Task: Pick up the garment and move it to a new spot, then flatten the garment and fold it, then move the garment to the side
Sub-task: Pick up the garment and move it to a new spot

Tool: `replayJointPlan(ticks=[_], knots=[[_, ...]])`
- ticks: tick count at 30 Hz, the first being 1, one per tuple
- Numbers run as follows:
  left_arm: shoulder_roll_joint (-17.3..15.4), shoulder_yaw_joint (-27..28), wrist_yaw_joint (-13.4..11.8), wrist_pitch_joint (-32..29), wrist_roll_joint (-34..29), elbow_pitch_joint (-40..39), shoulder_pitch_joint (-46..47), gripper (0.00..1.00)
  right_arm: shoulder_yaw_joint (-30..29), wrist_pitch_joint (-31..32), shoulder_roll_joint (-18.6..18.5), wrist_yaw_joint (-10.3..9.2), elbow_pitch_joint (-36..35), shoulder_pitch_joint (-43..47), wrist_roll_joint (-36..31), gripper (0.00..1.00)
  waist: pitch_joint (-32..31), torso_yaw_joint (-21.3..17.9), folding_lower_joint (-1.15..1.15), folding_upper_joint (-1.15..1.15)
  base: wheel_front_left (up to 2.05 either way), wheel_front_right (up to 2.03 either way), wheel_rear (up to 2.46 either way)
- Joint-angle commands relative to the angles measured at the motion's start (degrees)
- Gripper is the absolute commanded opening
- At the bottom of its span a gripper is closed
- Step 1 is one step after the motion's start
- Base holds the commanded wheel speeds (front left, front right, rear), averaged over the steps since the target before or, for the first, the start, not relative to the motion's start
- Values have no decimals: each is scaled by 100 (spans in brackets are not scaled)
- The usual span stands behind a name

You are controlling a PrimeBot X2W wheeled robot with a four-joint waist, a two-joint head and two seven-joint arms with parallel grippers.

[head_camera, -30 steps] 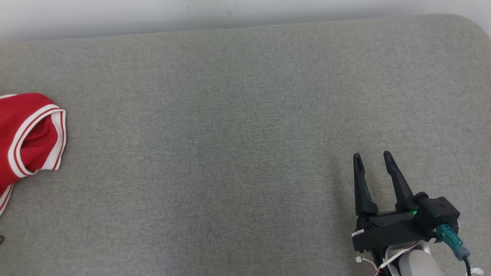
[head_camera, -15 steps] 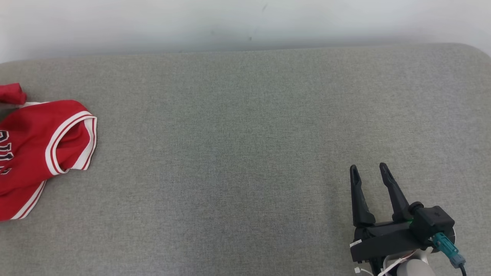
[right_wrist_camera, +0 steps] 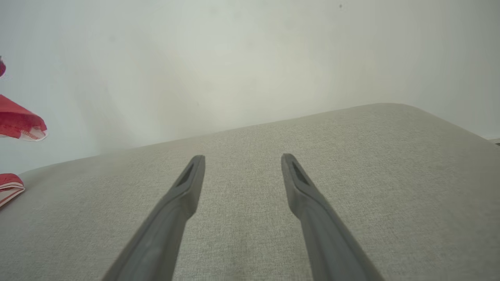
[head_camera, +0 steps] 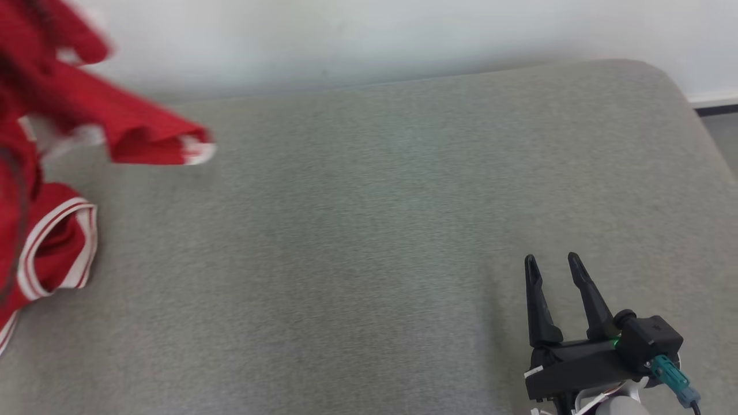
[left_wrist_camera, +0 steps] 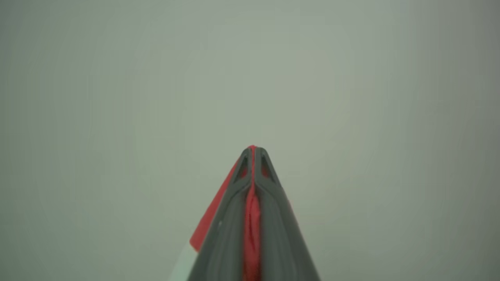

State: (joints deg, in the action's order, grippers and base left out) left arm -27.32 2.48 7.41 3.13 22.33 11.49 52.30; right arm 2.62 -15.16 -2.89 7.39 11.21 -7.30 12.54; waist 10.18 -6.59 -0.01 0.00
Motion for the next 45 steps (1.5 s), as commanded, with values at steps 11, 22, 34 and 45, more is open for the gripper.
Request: replayJointPlan(ticks=[11, 22, 34, 45], knots=[[1205, -851, -152, -484, 386, -831, 235, 0, 82, -12, 6, 19, 22, 89, 240, 100, -7, -982, 1, 0, 0, 0, 0], [1752, -1513, -153, -354, 442, -442, -597, 0, 39, -12, 6, 19, 24, 90, 255, 100, 125, -1228, 1, 0, 0, 0, 0], [1882, -1543, -182, 190, 746, 604, -2299, 0, 49, -11, 4, 19, 76, 17, 135, 100, 217, -1027, 1, 0, 0, 0, 0], [2096, -1753, -115, 931, 651, 1291, -2361, 100, -20, -12, 5, 19, 37, -4, 32, 100, 92, -656, 1, 0, 0, 0, 0]])
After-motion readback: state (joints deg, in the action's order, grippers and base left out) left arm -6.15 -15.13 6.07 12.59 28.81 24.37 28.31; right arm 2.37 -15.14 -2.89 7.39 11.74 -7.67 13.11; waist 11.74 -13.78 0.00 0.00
